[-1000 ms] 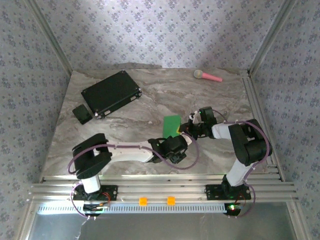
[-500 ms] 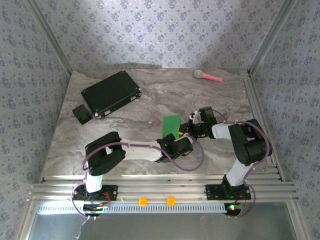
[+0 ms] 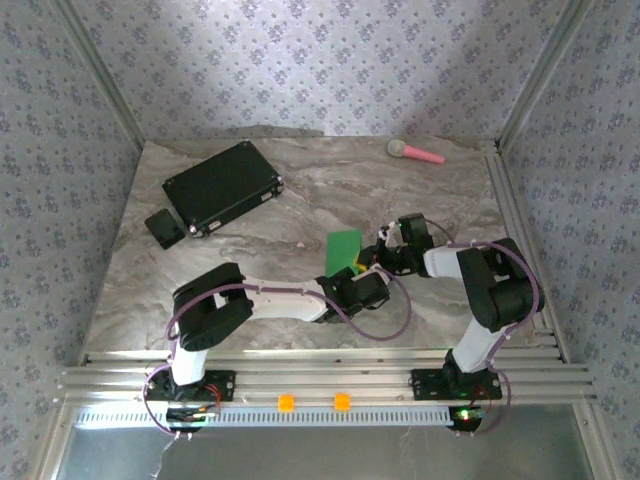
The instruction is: Fold a paper plane with a square sheet of paper (pick it up from the middle)
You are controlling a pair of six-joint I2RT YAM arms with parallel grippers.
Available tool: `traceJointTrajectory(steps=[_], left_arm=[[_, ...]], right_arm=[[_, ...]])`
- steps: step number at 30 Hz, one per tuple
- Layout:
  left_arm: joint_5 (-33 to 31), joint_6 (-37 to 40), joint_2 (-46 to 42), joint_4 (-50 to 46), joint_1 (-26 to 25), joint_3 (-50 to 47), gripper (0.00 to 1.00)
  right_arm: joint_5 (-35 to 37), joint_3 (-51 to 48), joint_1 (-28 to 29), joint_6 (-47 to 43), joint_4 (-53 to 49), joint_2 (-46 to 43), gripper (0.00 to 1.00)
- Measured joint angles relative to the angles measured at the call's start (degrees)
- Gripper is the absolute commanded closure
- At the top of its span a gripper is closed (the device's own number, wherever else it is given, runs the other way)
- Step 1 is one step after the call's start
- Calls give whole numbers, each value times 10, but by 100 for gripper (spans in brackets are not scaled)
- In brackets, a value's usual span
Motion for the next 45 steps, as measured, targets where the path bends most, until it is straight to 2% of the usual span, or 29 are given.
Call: traceJointTrajectory(steps=[5,14,20,27,33,39,45], left_arm=[[0,0,0,0,0,0,53],[-3,-7,1,-1,0,0,63],[-3,-12,9,-3,0,0,62],[-2,-20,12,-9,0,0,71],[-2,-20,12,-9,0,-1,72],[-2,-21,10,-6,0,-13,81],[0,-33,9,-6,2,-16,99]], right_arm=[[0,0,0,0,0,0,92],[0,0,1,0,0,0,92],[2,0,2,0,0,0,92],[4,0,3,1,0,0,92],[5,0,4,2,0,0,91],[6,0,4,2,0,0,90],[9,0,0,2,-5,-3,81]])
